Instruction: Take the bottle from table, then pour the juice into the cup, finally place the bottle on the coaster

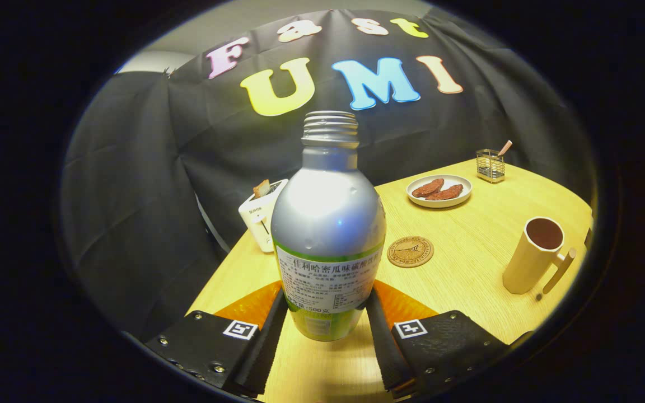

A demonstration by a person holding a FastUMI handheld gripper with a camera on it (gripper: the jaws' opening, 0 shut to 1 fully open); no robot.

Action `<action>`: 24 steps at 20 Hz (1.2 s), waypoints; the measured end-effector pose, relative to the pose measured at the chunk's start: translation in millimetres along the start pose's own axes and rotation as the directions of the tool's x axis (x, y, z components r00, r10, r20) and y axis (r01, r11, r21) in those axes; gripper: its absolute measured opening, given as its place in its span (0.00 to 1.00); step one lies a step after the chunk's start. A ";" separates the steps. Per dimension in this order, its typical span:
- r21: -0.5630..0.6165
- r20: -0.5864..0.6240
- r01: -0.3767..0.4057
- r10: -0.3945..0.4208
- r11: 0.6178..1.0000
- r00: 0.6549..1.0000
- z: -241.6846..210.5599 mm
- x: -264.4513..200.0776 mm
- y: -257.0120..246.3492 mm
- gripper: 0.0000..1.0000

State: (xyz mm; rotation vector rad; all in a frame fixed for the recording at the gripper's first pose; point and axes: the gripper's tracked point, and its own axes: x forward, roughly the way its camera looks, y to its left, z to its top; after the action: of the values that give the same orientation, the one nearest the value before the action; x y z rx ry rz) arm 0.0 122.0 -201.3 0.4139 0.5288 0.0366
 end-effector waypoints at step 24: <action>0.559 0.071 -0.046 0.007 0.828 0.997 39.2 -3.4 -80.4 0.74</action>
State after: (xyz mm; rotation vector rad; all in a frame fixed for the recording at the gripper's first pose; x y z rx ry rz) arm 10.8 33.2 -200.5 1.0004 0.4621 -0.1108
